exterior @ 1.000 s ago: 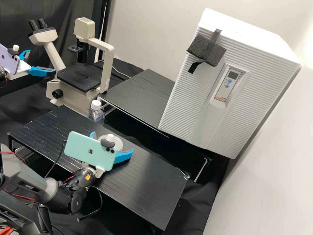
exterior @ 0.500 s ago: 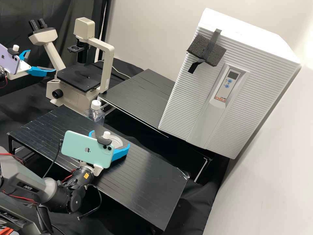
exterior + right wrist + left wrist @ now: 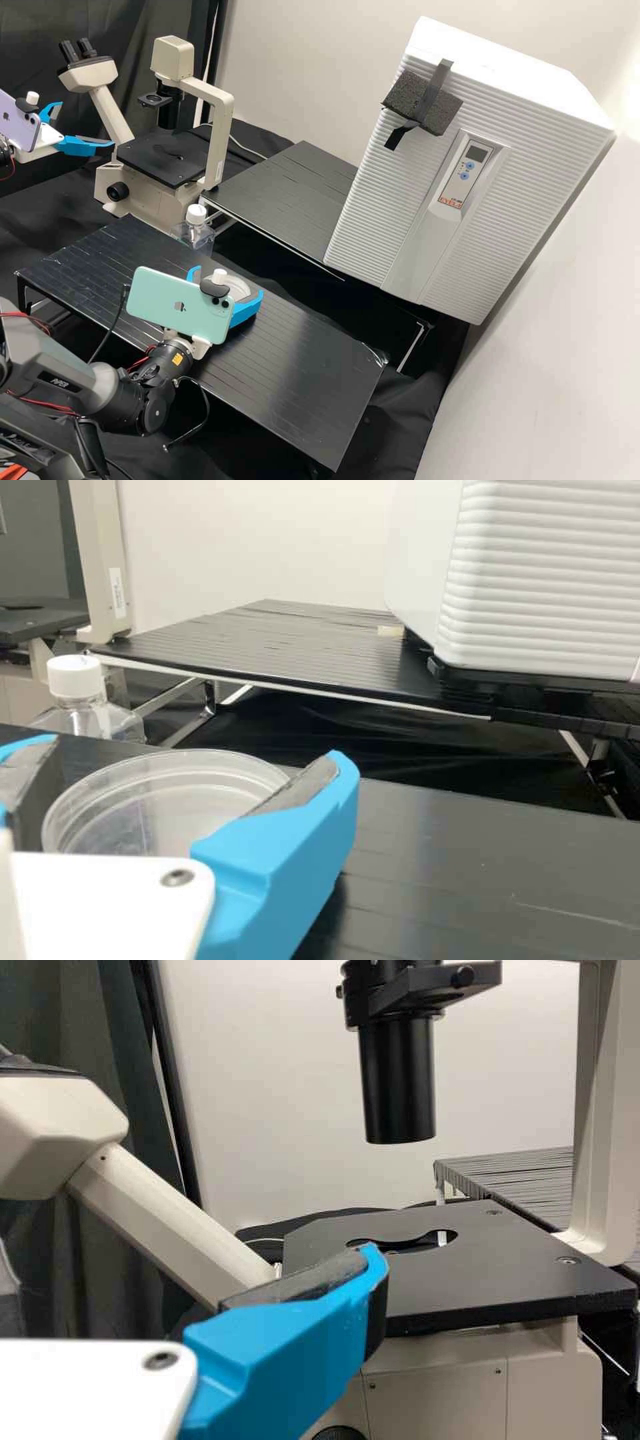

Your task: Open the petri dish lid.

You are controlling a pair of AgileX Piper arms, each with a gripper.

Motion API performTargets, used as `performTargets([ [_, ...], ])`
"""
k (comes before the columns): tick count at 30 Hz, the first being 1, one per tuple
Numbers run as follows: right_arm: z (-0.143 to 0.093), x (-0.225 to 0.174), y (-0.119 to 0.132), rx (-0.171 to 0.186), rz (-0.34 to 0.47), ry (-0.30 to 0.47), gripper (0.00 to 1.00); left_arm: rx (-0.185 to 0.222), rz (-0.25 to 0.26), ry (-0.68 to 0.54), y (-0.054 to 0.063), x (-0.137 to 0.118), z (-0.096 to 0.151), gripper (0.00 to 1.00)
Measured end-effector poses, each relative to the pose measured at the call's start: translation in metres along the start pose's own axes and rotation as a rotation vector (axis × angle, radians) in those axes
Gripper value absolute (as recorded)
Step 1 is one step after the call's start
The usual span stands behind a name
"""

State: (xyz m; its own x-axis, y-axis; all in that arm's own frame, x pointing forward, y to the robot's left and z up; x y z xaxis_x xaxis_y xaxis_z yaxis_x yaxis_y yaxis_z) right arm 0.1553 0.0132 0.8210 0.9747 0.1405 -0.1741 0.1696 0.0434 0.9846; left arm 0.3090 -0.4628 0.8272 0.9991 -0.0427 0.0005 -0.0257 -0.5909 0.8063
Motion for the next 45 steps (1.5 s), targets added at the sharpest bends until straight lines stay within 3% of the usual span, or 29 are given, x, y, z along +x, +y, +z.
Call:
performTargets([
  [18,0.003,-0.003,0.001,0.005,-0.013,0.022,0.00,0.000,0.000,0.000,0.000,0.000,0.000,1.00],
  [23,0.003,-0.010,0.006,0.029,-0.001,0.018,0.00,0.000,0.000,0.000,0.000,0.000,0.000,1.00],
  [28,-0.005,-0.019,0.015,-0.040,0.083,0.016,0.00,0.000,0.000,0.000,0.000,0.000,0.000,1.00],
  [32,-0.010,-0.023,0.021,-0.059,0.150,0.024,0.00,0.000,0.000,0.000,0.000,0.000,0.000,1.00],
  [37,-0.005,-0.028,0.032,-0.035,0.261,-0.013,0.00,0.000,0.000,0.000,0.000,0.000,0.000,1.00],
  [40,0.004,-0.030,0.037,-0.002,0.308,-0.066,0.00,0.000,0.000,0.000,0.000,0.000,0.000,1.00],
  [42,0.011,-0.031,0.041,0.031,0.337,-0.101,0.00,0.000,0.000,0.000,0.000,0.000,0.000,1.00],
  [45,0.023,-0.031,0.044,0.115,0.384,-0.151,0.00,0.000,0.000,0.000,0.000,0.000,0.000,1.00],
])
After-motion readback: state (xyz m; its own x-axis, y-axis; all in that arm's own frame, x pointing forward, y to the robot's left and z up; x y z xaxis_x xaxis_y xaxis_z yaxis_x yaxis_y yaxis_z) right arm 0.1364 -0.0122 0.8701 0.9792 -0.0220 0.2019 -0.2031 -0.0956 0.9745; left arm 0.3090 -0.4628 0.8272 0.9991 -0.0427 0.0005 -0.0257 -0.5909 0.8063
